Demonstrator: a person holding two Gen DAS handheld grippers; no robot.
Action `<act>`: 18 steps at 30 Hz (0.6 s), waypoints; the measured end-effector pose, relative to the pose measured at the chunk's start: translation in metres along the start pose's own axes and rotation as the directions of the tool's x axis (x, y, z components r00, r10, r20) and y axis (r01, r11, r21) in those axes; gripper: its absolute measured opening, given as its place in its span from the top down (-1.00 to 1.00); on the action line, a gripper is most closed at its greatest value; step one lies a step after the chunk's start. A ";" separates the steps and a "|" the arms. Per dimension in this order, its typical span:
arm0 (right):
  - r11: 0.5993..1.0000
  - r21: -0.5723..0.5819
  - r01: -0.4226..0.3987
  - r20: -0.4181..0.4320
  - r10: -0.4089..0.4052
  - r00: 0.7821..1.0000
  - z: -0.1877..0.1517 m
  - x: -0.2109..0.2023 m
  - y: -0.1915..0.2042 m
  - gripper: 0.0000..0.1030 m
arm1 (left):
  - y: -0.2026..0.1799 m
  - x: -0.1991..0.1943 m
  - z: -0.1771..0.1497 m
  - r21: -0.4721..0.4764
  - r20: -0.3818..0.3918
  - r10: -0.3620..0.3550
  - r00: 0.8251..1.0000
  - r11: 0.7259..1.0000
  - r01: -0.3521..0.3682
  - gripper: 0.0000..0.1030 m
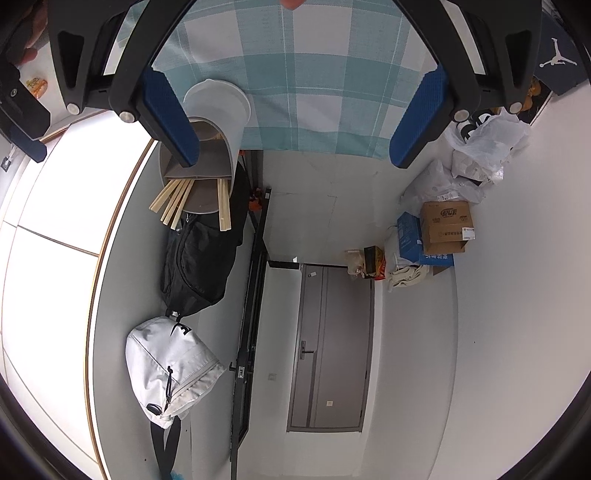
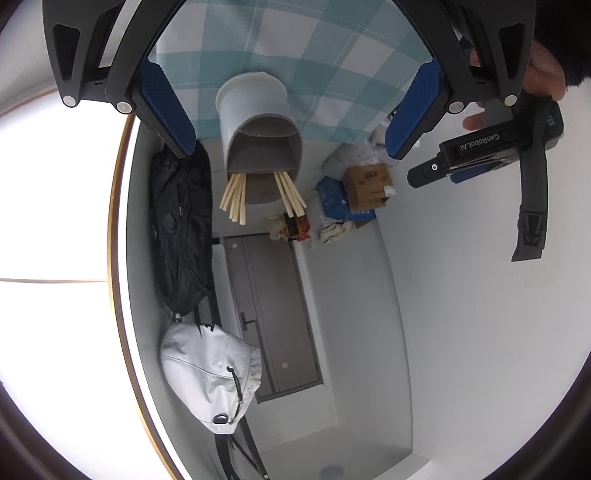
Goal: Organize utensils
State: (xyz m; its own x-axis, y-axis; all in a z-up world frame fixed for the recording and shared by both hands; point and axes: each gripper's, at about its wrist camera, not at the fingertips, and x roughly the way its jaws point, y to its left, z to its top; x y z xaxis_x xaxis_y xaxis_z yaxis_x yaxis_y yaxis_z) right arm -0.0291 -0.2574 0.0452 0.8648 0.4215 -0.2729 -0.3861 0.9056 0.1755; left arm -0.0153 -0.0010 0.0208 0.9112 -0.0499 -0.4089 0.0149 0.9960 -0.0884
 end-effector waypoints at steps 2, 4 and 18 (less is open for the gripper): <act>1.000 -0.005 0.004 0.018 -0.004 1.000 0.001 -0.002 0.000 -1.00 | -0.003 -0.002 0.000 0.023 0.013 -0.002 1.000 1.000 0.002 -0.95; 1.000 0.003 0.006 0.025 -0.006 1.000 0.001 -0.003 -0.001 -1.00 | -0.004 -0.004 -0.002 0.028 0.016 -0.002 1.000 1.000 0.002 -0.95; 1.000 0.002 -0.004 -0.005 0.004 1.000 -0.003 0.004 0.001 -1.00 | -0.004 0.001 -0.005 0.008 -0.011 -0.018 1.000 1.000 0.018 -0.95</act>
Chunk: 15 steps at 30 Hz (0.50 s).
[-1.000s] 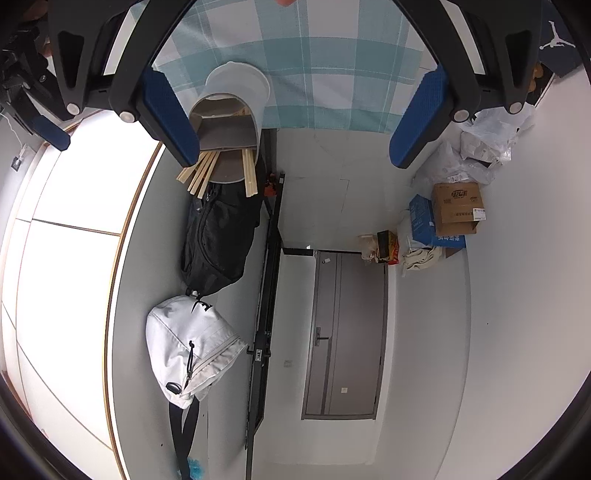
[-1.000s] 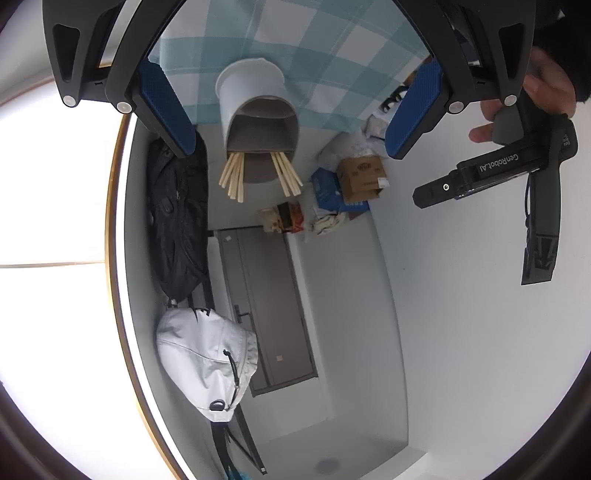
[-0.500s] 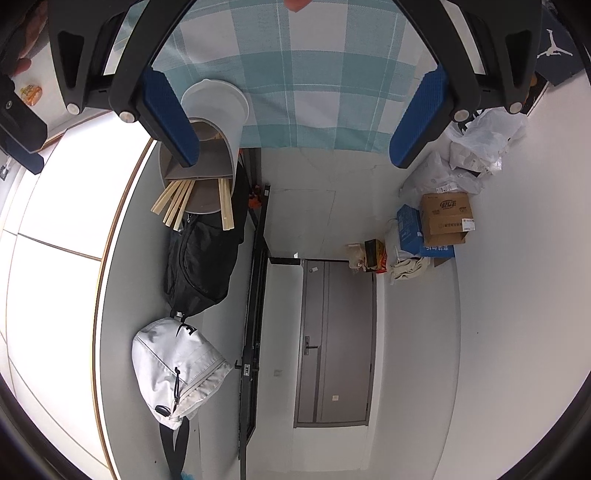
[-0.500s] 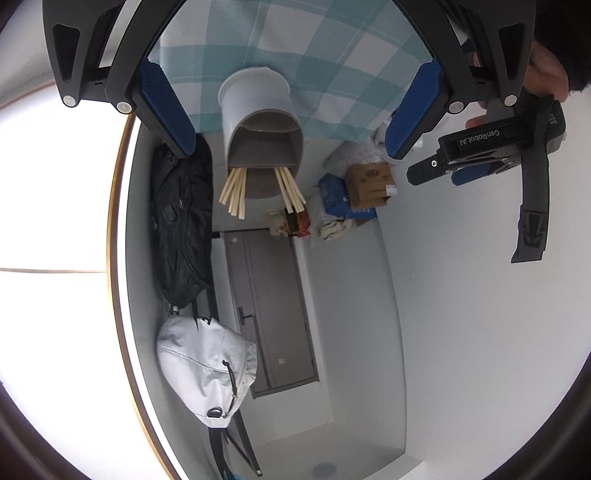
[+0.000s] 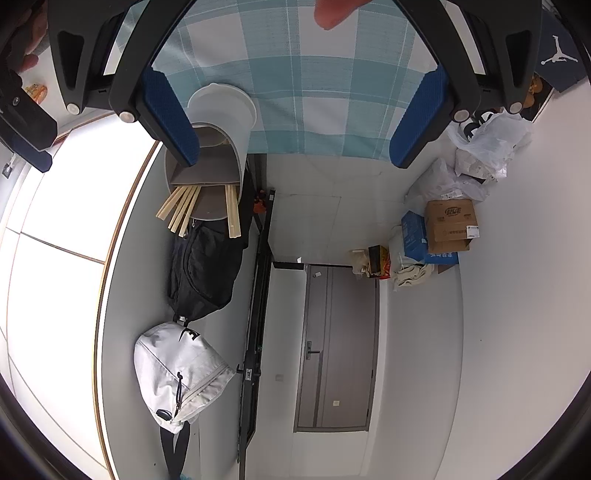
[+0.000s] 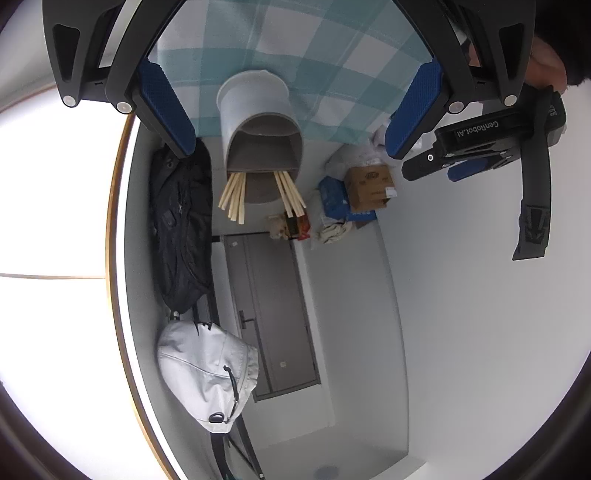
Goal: Organize utensils
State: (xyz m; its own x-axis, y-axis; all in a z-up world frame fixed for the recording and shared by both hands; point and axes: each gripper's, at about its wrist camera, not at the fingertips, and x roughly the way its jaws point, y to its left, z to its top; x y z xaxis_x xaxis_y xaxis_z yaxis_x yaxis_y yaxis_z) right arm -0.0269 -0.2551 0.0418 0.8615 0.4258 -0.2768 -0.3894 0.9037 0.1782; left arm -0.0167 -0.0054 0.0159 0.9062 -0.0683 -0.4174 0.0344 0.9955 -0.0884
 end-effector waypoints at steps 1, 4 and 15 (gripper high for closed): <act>1.000 -0.003 -0.001 0.004 0.001 1.000 0.000 -0.001 0.000 -1.00 | 0.000 0.001 0.000 0.000 -0.005 -0.002 1.000 1.000 0.002 -0.95; 1.000 -0.013 -0.006 0.010 0.006 1.000 0.000 -0.002 0.002 -1.00 | 0.000 0.000 -0.001 -0.005 -0.001 0.003 1.000 1.000 -0.003 -0.95; 1.000 -0.025 -0.006 0.008 0.006 1.000 -0.001 -0.002 0.004 -1.00 | 0.004 -0.001 -0.001 -0.019 0.003 0.007 1.000 1.000 -0.007 -0.95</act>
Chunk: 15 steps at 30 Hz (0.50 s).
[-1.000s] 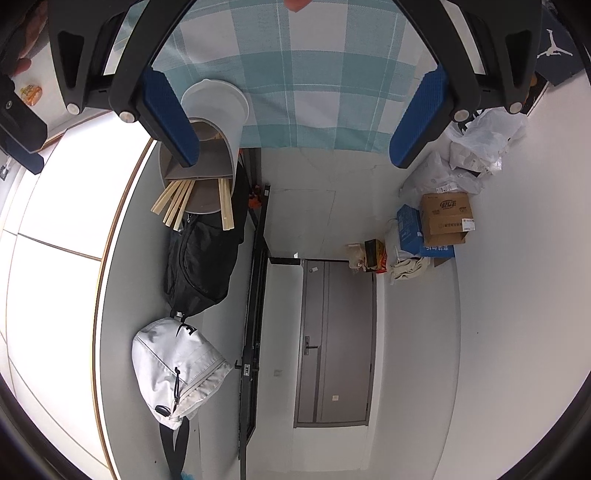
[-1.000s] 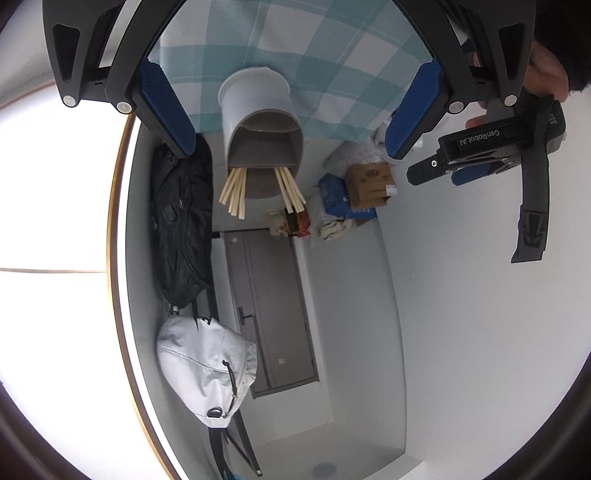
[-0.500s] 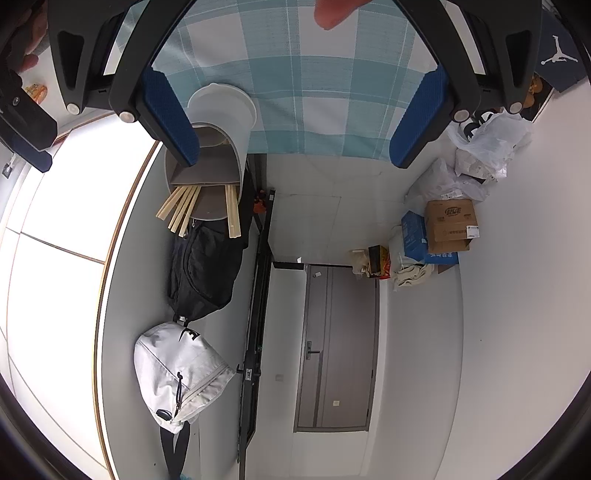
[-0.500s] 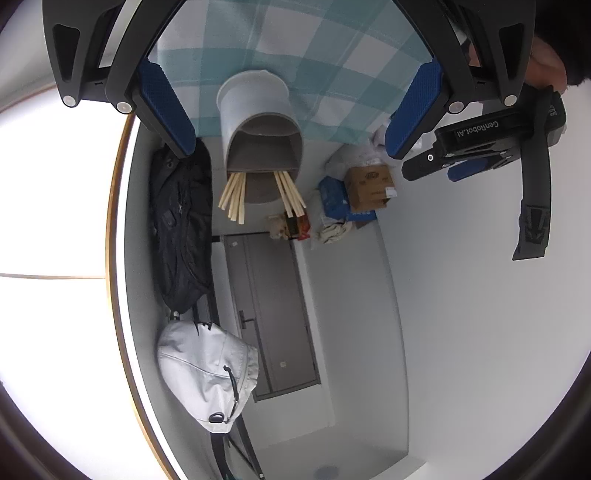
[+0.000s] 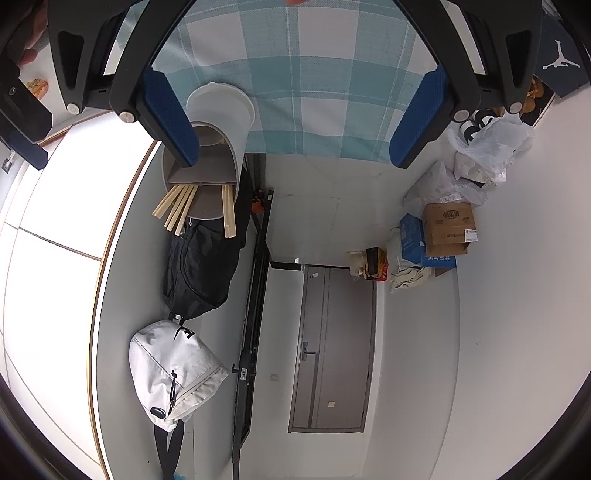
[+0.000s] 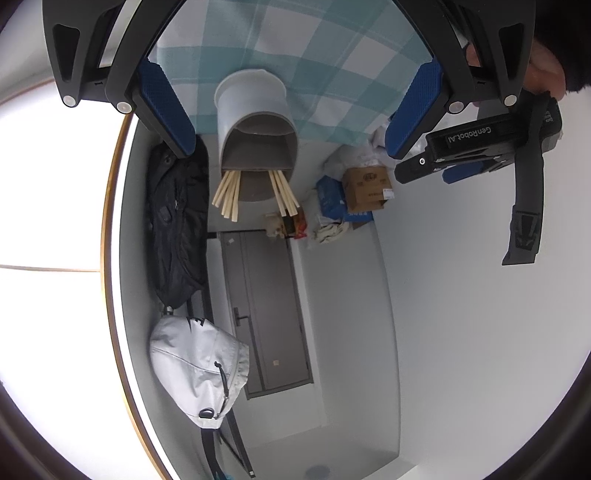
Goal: Organize utensils
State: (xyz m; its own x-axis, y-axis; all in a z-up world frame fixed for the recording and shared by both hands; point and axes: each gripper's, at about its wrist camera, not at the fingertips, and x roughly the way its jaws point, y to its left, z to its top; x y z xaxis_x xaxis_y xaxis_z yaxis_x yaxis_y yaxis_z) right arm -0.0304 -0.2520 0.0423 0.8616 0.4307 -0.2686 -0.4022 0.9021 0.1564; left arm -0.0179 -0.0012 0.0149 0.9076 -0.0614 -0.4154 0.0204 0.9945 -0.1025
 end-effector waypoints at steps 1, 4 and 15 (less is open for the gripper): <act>1.000 -0.001 0.000 -0.001 0.000 1.000 0.000 0.000 0.000 -1.00 | 0.000 0.000 0.000 -0.001 0.002 -0.001 1.000 1.000 0.001 -0.95; 1.000 -0.001 -0.003 -0.006 0.003 1.000 0.000 0.001 0.000 -1.00 | 0.001 0.000 0.000 -0.005 0.001 0.000 1.000 1.000 0.000 -0.95; 1.000 -0.004 -0.002 -0.009 0.002 1.000 0.000 0.001 0.003 -1.00 | -0.004 0.004 -0.002 0.007 -0.011 -0.002 1.000 1.000 0.002 -0.95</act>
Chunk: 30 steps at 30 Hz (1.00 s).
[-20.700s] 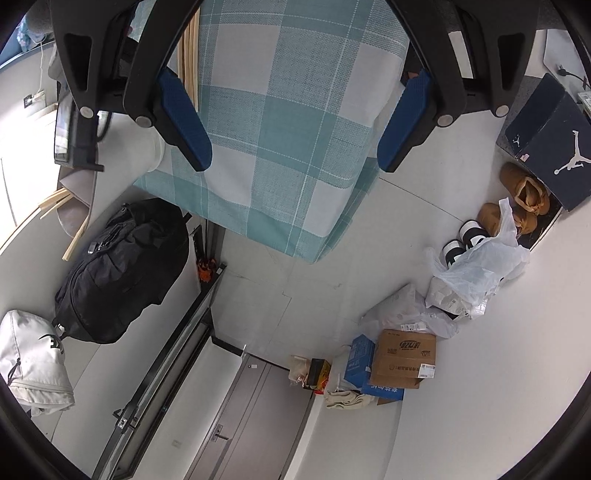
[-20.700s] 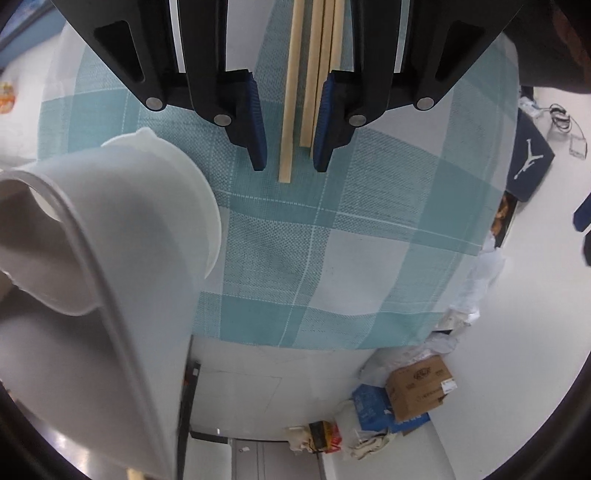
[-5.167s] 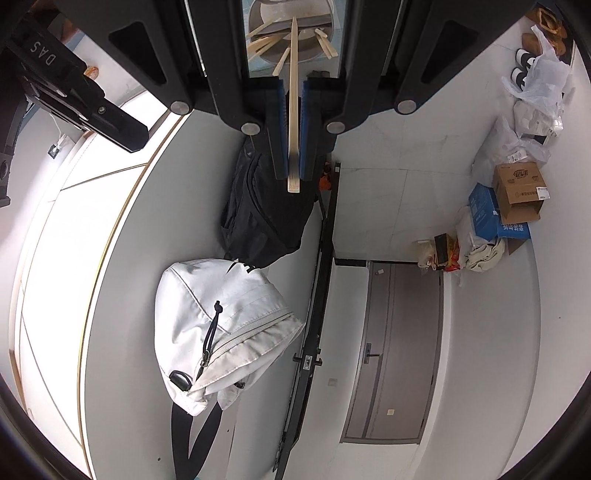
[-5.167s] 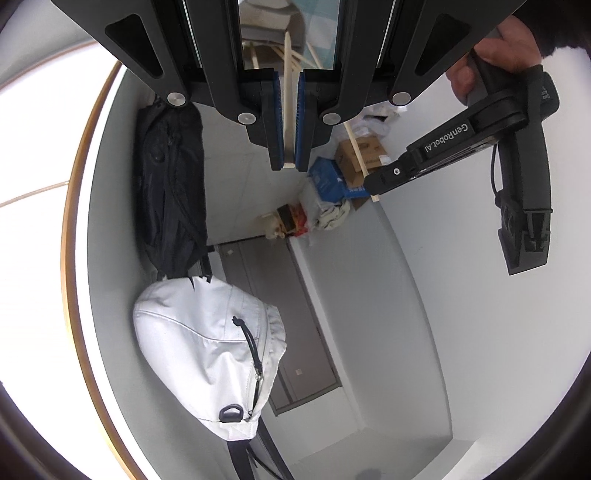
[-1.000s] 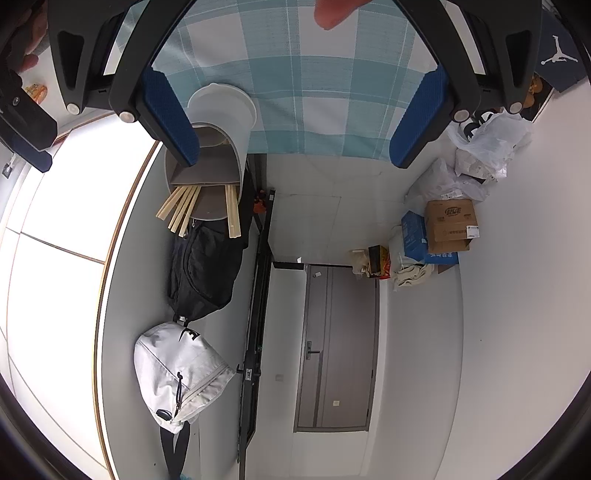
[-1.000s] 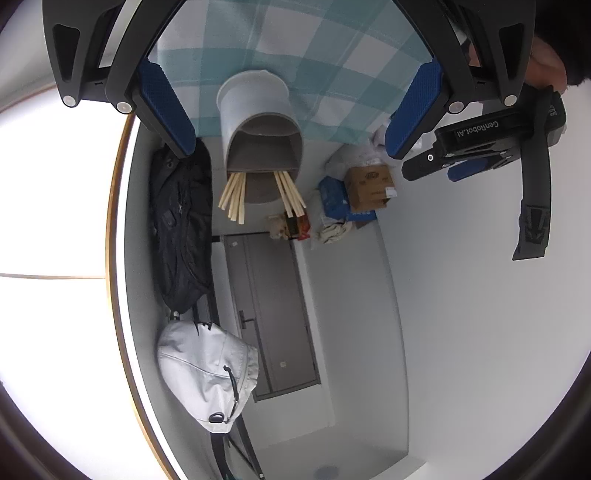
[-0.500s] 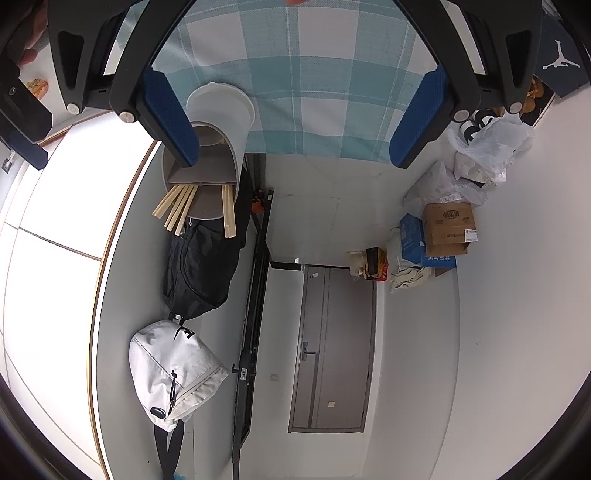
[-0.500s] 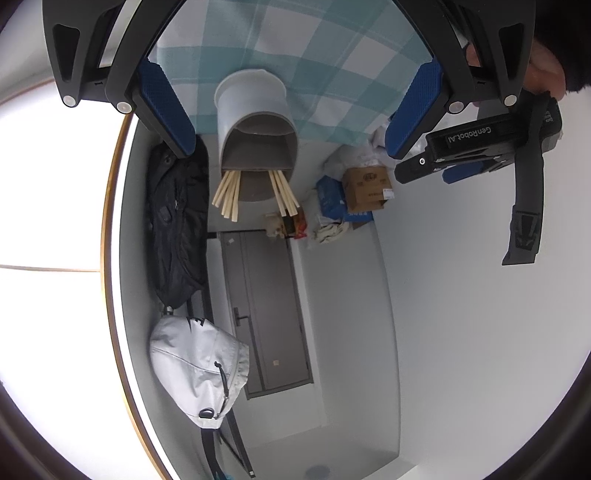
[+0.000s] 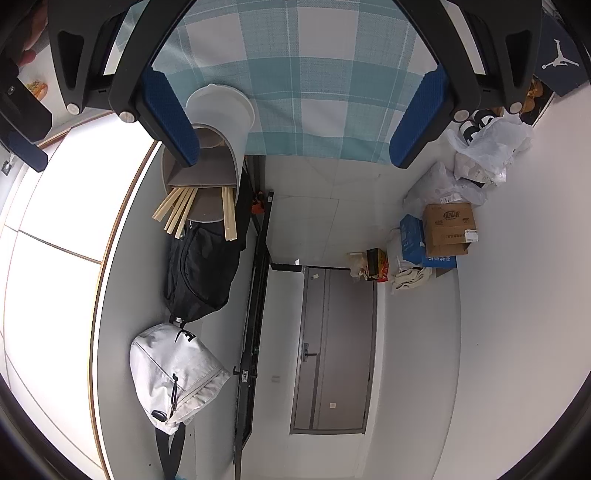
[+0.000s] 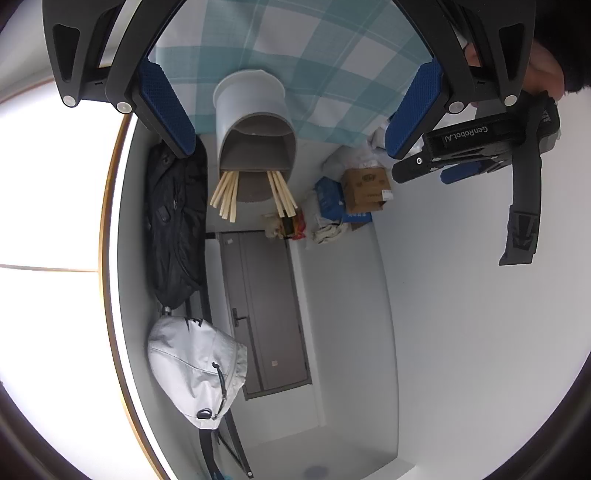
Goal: Organize utensils
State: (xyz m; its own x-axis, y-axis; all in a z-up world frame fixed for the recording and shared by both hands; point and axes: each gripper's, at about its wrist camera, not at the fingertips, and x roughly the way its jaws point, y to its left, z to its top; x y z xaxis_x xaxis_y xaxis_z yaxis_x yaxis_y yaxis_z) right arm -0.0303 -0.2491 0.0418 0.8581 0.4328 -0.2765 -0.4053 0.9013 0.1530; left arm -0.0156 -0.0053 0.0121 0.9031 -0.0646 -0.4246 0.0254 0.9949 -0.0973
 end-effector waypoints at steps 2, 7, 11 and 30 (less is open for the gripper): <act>1.000 0.003 -0.001 0.004 0.001 1.000 0.000 -0.001 0.000 -1.00 | 0.000 0.000 0.000 -0.003 0.001 -0.002 1.000 1.000 0.002 -0.95; 1.000 0.004 -0.002 0.003 0.002 1.000 0.000 -0.001 -0.001 -1.00 | 0.000 0.000 0.000 -0.003 0.001 -0.001 1.000 1.000 0.001 -0.95; 1.000 0.002 -0.004 0.002 0.004 1.000 0.001 -0.001 0.000 -1.00 | 0.000 0.000 0.000 -0.001 0.004 -0.001 1.000 1.000 0.001 -0.95; 1.000 -0.006 -0.009 -0.003 0.009 1.000 -0.001 0.000 0.001 -1.00 | -0.002 0.001 -0.002 0.003 -0.004 -0.001 1.000 1.000 0.001 -0.95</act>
State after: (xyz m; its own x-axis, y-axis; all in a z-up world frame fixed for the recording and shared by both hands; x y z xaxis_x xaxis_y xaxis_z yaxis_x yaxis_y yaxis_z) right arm -0.0308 -0.2477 0.0412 0.8533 0.4413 -0.2778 -0.4153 0.8973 0.1496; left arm -0.0155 -0.0076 0.0102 0.9012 -0.0657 -0.4283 0.0273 0.9951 -0.0952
